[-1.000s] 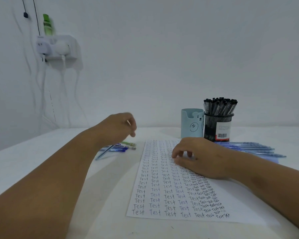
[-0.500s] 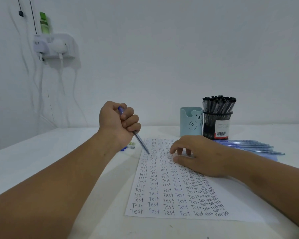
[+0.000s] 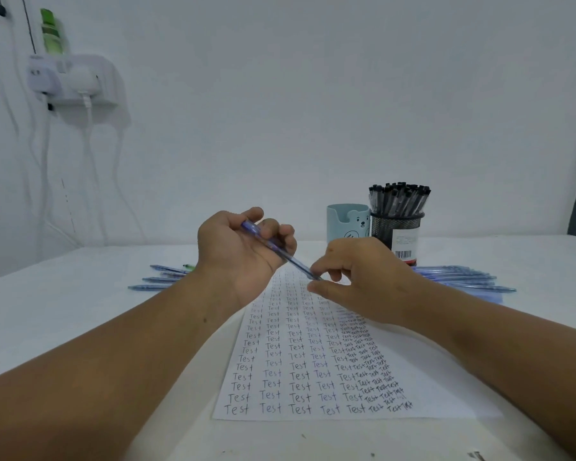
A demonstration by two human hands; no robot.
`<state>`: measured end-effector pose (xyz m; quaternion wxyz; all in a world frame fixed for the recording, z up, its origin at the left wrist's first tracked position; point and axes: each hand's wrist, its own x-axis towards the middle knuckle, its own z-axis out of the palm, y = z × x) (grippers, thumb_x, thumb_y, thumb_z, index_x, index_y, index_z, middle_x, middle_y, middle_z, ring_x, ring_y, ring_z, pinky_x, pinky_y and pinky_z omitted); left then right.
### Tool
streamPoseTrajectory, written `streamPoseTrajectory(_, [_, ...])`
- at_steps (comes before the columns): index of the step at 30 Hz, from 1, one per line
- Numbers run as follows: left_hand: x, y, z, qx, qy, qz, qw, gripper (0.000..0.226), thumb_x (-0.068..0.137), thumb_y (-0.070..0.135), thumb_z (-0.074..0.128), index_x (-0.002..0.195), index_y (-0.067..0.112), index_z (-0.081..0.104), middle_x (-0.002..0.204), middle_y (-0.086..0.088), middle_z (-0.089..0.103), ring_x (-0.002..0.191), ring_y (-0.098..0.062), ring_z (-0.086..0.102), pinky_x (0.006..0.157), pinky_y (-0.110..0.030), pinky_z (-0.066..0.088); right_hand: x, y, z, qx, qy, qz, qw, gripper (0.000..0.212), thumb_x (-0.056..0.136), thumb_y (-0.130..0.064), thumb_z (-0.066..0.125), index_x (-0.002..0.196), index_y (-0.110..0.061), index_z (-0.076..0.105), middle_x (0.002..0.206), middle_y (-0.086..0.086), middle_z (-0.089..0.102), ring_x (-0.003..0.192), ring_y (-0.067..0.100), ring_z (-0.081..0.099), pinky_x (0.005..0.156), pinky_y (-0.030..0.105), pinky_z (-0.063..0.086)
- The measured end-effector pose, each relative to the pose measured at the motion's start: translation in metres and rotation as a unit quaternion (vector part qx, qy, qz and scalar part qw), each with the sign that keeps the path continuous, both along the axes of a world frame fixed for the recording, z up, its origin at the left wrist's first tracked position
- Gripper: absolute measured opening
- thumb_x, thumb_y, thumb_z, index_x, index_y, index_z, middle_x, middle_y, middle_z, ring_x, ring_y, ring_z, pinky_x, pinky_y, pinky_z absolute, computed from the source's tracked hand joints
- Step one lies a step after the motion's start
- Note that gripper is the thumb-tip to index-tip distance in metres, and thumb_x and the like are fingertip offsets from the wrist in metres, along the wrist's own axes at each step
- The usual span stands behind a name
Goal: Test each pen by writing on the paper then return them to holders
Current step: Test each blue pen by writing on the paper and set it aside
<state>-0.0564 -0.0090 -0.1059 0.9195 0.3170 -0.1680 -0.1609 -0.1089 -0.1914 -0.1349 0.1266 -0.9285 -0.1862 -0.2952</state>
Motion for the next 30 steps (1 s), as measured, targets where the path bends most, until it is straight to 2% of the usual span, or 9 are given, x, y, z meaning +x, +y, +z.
streamPoseTrajectory(4, [0.006,0.003,-0.005,0.181,-0.083,0.053,0.978,0.031,0.1,0.019,0.032,0.112,0.007,0.058,0.102,-0.019,0.075,0.108,-0.039,0.067,0.103,-0.049,0.048,0.002,-0.012,0.002,0.068,0.023,-0.063,0.995,0.008,0.09,-0.023,0.071,0.084,-0.021,0.076,0.068,-0.006,0.065,0.06,0.006,0.052,0.059,0.02,0.042])
streamPoseTrajectory(7, [0.012,0.005,-0.011,0.324,-0.158,0.078,0.93,0.038,0.108,0.037,0.032,0.121,0.015,0.06,0.112,-0.011,0.073,0.113,-0.027,0.064,0.103,-0.042,0.047,0.006,-0.023,0.002,0.154,0.043,-0.13,0.979,0.014,0.089,-0.021,0.069,0.075,-0.018,0.071,0.066,0.001,0.068,0.057,0.009,0.051,0.059,0.025,0.049])
streamPoseTrajectory(9, [0.013,0.008,-0.018,0.484,-0.279,0.085,0.825,0.031,0.105,0.045,0.039,0.118,0.028,0.061,0.116,0.004,0.069,0.116,-0.015,0.059,0.096,-0.034,0.045,0.007,-0.028,0.002,0.261,0.07,-0.129,0.954,0.011,0.089,-0.019,0.066,0.081,-0.013,0.07,0.068,0.008,0.07,0.058,0.012,0.053,0.06,0.035,0.051])
streamPoseTrajectory(11, [0.012,0.009,-0.024,0.615,-0.367,0.045,0.697,0.026,0.095,0.053,0.058,0.117,0.04,0.062,0.117,0.023,0.058,0.112,0.001,0.051,0.087,-0.026,0.04,0.004,-0.03,0.002,0.4,0.12,-0.081,0.905,0.004,0.088,-0.009,0.065,0.086,-0.008,0.067,0.066,0.007,0.069,0.055,0.016,0.052,0.051,0.029,0.045])
streamPoseTrajectory(14, [0.011,0.011,-0.025,0.698,-0.385,0.012,0.604,0.043,0.08,0.062,0.07,0.119,0.047,0.061,0.123,0.029,0.048,0.114,0.002,0.046,0.098,-0.028,0.037,0.002,-0.029,0.001,0.473,0.174,-0.057,0.862,0.004,0.086,-0.002,0.063,0.085,-0.003,0.067,0.068,0.01,0.065,0.054,0.016,0.049,0.045,0.025,0.038])
streamPoseTrajectory(17, [0.013,0.013,-0.023,0.718,-0.4,-0.002,0.57,0.052,0.075,0.067,0.07,0.122,0.05,0.058,0.142,0.027,0.042,0.134,-0.001,0.036,0.114,-0.031,0.029,0.005,-0.029,0.0,0.479,0.181,-0.06,0.857,0.005,0.087,-0.001,0.062,0.084,-0.001,0.066,0.071,0.013,0.063,0.053,0.018,0.049,0.045,0.026,0.037])
streamPoseTrajectory(20, [0.017,0.015,-0.021,0.731,-0.413,-0.012,0.544,0.055,0.073,0.071,0.069,0.124,0.051,0.057,0.146,0.027,0.04,0.139,-0.002,0.034,0.117,-0.033,0.028,0.007,-0.03,-0.001,0.465,0.17,-0.076,0.865,0.006,0.087,-0.002,0.061,0.084,-0.003,0.066,0.07,0.012,0.062,0.054,0.02,0.05,0.046,0.028,0.039])
streamPoseTrajectory(26, [0.018,0.017,-0.018,0.731,-0.417,-0.026,0.539,0.054,0.074,0.066,0.071,0.124,0.05,0.056,0.144,0.024,0.04,0.133,-0.003,0.035,0.113,-0.031,0.03,0.01,-0.034,-0.005,0.395,0.133,-0.073,0.906,0.004,0.088,-0.011,0.065,0.086,-0.011,0.068,0.071,0.006,0.071,0.057,0.012,0.057,0.058,0.028,0.048])
streamPoseTrajectory(30, [0.019,0.016,-0.019,0.731,-0.42,-0.028,0.537,0.057,0.071,0.07,0.069,0.123,0.05,0.055,0.144,0.025,0.039,0.137,-0.003,0.034,0.116,-0.032,0.029,0.01,-0.027,-0.006,0.433,0.16,-0.034,0.886,0.009,0.087,-0.002,0.063,0.082,-0.007,0.066,0.064,0.007,0.065,0.052,0.018,0.049,0.046,0.025,0.039])
